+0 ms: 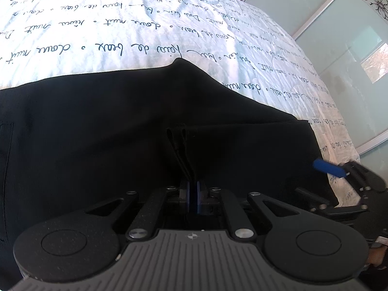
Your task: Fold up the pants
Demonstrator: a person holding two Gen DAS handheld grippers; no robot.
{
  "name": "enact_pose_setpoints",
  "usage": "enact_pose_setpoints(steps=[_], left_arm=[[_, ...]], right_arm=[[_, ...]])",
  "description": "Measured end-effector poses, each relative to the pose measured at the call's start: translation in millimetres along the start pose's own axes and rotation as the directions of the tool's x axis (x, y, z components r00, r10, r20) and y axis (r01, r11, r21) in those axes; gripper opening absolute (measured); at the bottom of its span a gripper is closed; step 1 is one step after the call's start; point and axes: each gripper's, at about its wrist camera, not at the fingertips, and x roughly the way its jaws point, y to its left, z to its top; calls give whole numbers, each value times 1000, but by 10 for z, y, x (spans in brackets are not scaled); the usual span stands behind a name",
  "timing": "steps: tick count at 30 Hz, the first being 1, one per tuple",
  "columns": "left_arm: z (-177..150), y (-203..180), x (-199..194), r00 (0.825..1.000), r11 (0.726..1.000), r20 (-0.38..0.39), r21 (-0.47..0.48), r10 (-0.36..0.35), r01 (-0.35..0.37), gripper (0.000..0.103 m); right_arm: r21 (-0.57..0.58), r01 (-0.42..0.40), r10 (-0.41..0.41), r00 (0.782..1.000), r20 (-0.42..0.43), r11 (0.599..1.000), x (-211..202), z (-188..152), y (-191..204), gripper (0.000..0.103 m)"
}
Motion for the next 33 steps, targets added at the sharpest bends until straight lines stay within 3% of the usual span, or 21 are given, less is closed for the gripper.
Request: enact_pose_setpoints(steps=[2, 3, 5, 6, 9, 12, 14, 18, 21, 24, 27, 28, 30, 33], left_arm=[[0, -2, -1, 1000, 1000, 2, -2, 5, -5, 13], [-3, 2, -5, 1000, 1000, 3, -2, 5, -5, 14], [-11, 11, -31, 1000, 1000, 13, -8, -1, 1, 15], [-17, 25, -53, 1000, 1000, 19, -19, -10, 11, 21], [-45, 45, -113, 999, 999, 45, -37, -25, 26, 20], [-61, 52, -135, 998, 998, 45, -58, -37, 39, 21], [-73, 79, -197, 997, 995, 53, -83, -51, 55, 21], [-103, 184, -352, 993, 991, 104, -115, -49, 61, 32], [-122, 307, -403, 994, 986, 105, -159, -32, 49, 32], [-185, 376, -599, 989, 984, 144, -168, -37, 62, 32], [-257, 447, -766, 983, 981, 181, -181, -35, 69, 34], [-281, 482, -785, 982, 978, 185, -197, -32, 69, 34], [-357, 579, -838, 980, 966, 198, -247, -28, 78, 34], [-541, 724, -1080, 968, 951, 247, -290, -37, 110, 34]], right_arm=[[-22, -11, 11, 1000, -10, 1000, 17, -24, 46, 77], [-33, -30, 28, 998, -55, 999, 108, -81, 67, 79], [-22, -26, 25, 999, -32, 999, 113, -141, 51, 83], [6, -32, 33, 998, -44, 999, 80, -90, 21, 83], [32, -72, 71, 997, 23, 997, -108, -6, 4, 86], [-25, -78, 76, 995, -68, 997, 88, -101, 91, 90], [0, -78, 78, 995, -68, 997, 29, -29, 65, 89], [40, -124, 123, 992, 31, 991, -212, 96, 56, 90], [-8, -117, 116, 990, -82, 993, 67, 14, 165, 94], [25, -128, 129, 991, -47, 992, -59, 129, 189, 93], [32, -175, 173, 984, 50, 984, -210, 240, 211, 94], [28, -176, 175, 984, 42, 984, -165, 238, 203, 94], [29, -174, 175, 982, -74, 984, 104, 187, 240, 96], [38, -181, 182, 982, -47, 983, -15, 269, 233, 97]])
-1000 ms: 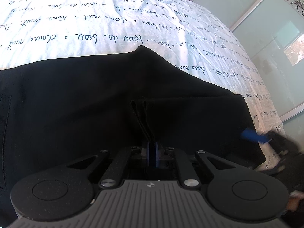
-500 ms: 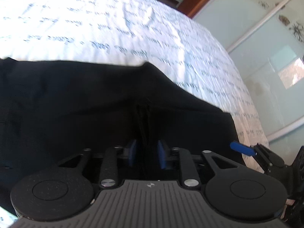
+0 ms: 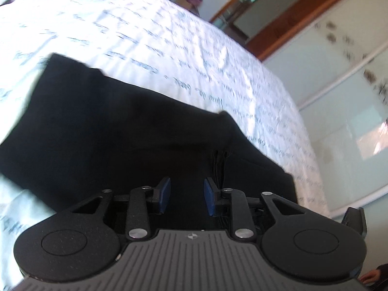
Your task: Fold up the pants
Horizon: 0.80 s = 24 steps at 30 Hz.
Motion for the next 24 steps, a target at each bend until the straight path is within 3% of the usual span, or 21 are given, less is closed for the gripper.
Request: enact_pose_setpoints(steps=[3, 6, 8, 11, 17, 20, 22, 24], left_arm=[[-58, 156, -385, 998, 1000, 67, -28, -3, 4, 34], [-94, 324, -758, 985, 997, 168, -71, 35, -24, 39], [-172, 472, -912, 970, 991, 241, -136, 44, -12, 44], [-324, 737, -993, 953, 963, 299, -269, 55, 28, 44], [-501, 1110, -889, 932, 873, 363, -452, -9, 185, 44], [-509, 1136, -897, 931, 868, 365, -459, -11, 190, 45], [-518, 1147, -946, 926, 871, 378, -453, -9, 193, 47], [-523, 1165, -967, 920, 867, 392, -456, -6, 200, 54]], right_arm=[[108, -146, 133, 984, 116, 983, -316, 72, -37, 97], [210, -354, 319, 930, 185, 911, -441, 198, -6, 97], [223, -421, 385, 903, 191, 879, -418, 282, 135, 97], [116, -387, 366, 915, 168, 915, -430, 304, 453, 97], [77, -412, 402, 908, 120, 908, -235, 221, 673, 97], [16, -370, 366, 922, 128, 929, -211, 190, 798, 97], [-109, -294, 308, 940, 146, 949, -162, 167, 1037, 97], [-235, -229, 268, 951, 153, 945, -121, 166, 1345, 95]])
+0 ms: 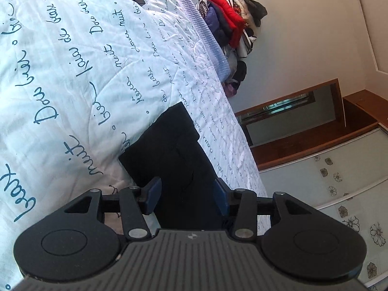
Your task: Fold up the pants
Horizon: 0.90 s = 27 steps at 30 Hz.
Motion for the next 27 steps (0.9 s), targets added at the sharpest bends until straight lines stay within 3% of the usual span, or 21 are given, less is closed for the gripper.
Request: enact_pose_setpoints(steps=[2, 4, 8, 11, 15, 18, 25, 27], left_arm=[[10, 47, -44, 1000, 1000, 11, -9, -3, 3, 55], [27, 63, -64, 1000, 1000, 13, -6, -9, 9, 55], [46, 80, -96, 1000, 1000, 9, 25, -14, 14, 55], [67, 117, -87, 1000, 999, -1, 23, -23, 23, 55], [100, 180, -84, 1000, 999, -3, 13, -31, 31, 56], [118, 223, -78, 999, 999, -7, 4, -35, 35, 56], [137, 267, -77, 999, 999, -25, -2, -49, 49, 56], [130, 254, -51, 999, 999, -29, -2, -44, 44, 56]], right_arm=[[-120, 18, -18, 1000, -2, 993, 141, 10, 258, 88], [-276, 56, -58, 998, 0, 960, 281, -28, 544, 84], [-499, 146, -147, 988, 37, 854, 504, -107, 915, 73], [-604, 228, -224, 971, 84, 764, 659, -127, 1038, 73], [-640, 208, -233, 971, 47, 740, 830, -117, 1082, 67], [-681, 247, -266, 961, 79, 690, 894, -106, 1146, 67], [-708, 303, -329, 938, 105, 638, 974, -120, 1118, 67], [-719, 315, -334, 935, 121, 620, 1005, -112, 1166, 61]])
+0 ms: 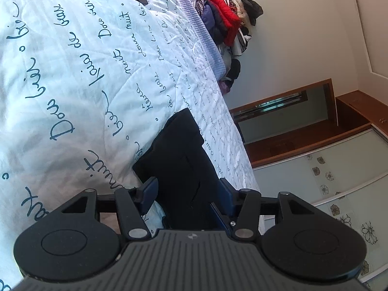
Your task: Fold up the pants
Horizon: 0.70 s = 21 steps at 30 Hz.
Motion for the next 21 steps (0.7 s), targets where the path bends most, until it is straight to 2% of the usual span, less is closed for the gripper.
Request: enact_pose_setpoints(steps=[1, 2, 3, 12, 16, 21], left_arm=[[-3, -5, 9, 1000, 1000, -4, 0, 2, -2, 56], [-4, -15, 17, 1000, 1000, -8, 2, 3, -3, 56], [-5, -29, 20, 1000, 1000, -13, 5, 7, -7, 56], [90, -190, -19, 992, 987, -4, 96, 127, -126, 61], [248, -202, 90, 985, 978, -38, 131, 168, -162, 61], [488, -126, 261, 978, 977, -73, 104, 193, -185, 62]], right_arm=[[-4, 2, -2, 1000, 2, 1000, 9, 28, 21, 56], [4, -5, 5, 1000, -1, 1000, 34, 45, 46, 41], [13, -12, 12, 1000, -8, 1000, 61, 52, 38, 32], [127, -60, 60, 998, 0, 990, 86, -32, -54, 28], [197, -86, 85, 996, 14, 977, 79, -55, -138, 25], [296, -141, 138, 990, 31, 945, 137, -97, -285, 21]])
